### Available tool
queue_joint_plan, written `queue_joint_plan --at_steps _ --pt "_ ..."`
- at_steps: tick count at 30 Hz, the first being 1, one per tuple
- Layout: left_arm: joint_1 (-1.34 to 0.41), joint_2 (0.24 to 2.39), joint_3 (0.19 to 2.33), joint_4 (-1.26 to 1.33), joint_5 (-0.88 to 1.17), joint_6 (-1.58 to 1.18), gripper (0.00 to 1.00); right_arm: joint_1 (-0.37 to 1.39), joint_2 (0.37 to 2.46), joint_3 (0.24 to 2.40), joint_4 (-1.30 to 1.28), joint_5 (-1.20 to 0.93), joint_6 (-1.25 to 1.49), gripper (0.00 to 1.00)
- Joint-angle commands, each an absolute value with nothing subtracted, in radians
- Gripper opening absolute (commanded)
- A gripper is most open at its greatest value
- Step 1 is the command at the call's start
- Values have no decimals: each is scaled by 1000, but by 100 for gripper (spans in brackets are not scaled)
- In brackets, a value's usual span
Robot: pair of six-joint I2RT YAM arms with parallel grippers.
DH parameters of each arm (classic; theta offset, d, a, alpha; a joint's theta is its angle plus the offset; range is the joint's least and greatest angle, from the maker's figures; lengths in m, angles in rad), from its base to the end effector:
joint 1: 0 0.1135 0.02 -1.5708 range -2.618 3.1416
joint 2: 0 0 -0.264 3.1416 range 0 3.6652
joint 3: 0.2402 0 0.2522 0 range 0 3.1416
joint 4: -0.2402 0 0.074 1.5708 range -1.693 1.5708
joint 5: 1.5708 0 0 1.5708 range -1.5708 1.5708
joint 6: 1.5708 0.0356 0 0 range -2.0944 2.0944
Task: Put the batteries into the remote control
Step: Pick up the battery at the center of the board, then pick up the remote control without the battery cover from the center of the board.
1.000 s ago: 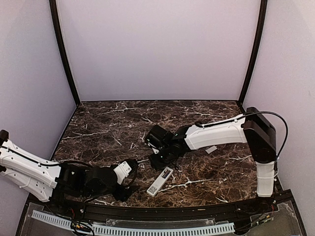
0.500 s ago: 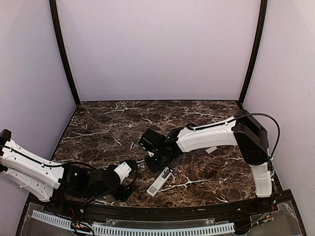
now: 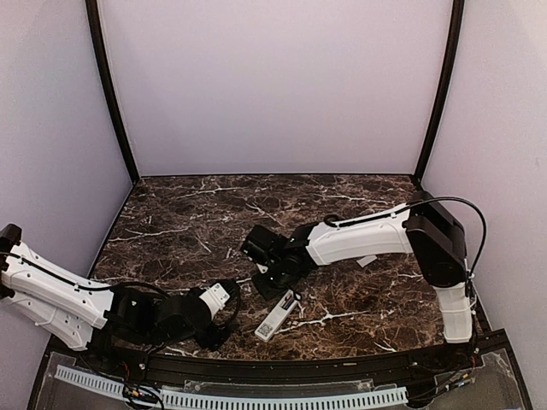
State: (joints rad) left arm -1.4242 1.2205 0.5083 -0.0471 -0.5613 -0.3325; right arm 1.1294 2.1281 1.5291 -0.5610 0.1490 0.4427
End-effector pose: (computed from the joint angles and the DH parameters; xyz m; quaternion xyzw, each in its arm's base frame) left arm 0.0523 -0.2243 0.1751 0.3649 0.8113 -0.1294 0.4380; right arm 0.1925 0.3950 0.1489 -0.3144 0.9244 0.0924 0.1953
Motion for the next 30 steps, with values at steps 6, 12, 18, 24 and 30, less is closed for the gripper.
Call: queue_joint_plan --at_steps 6,12,18,24,30 --pt "-1428 1366 598 -92 -508 -303 82 1080 2008 1455 -504 43 378 0" --pt "-1428 1342 572 42 -400 -258 82 1044 1913 1403 -461 33 364 0" --pt "-1428 1413 600 122 -353 -192 86 990 1831 1348 -452 42 355 0" --pt "-1428 1621 731 83 -364 -155 92 946 1746 1282 -465 75 340 0" --pt "-1398 1722 805 53 -367 -141 92 933 1686 1225 -466 95 329 0"
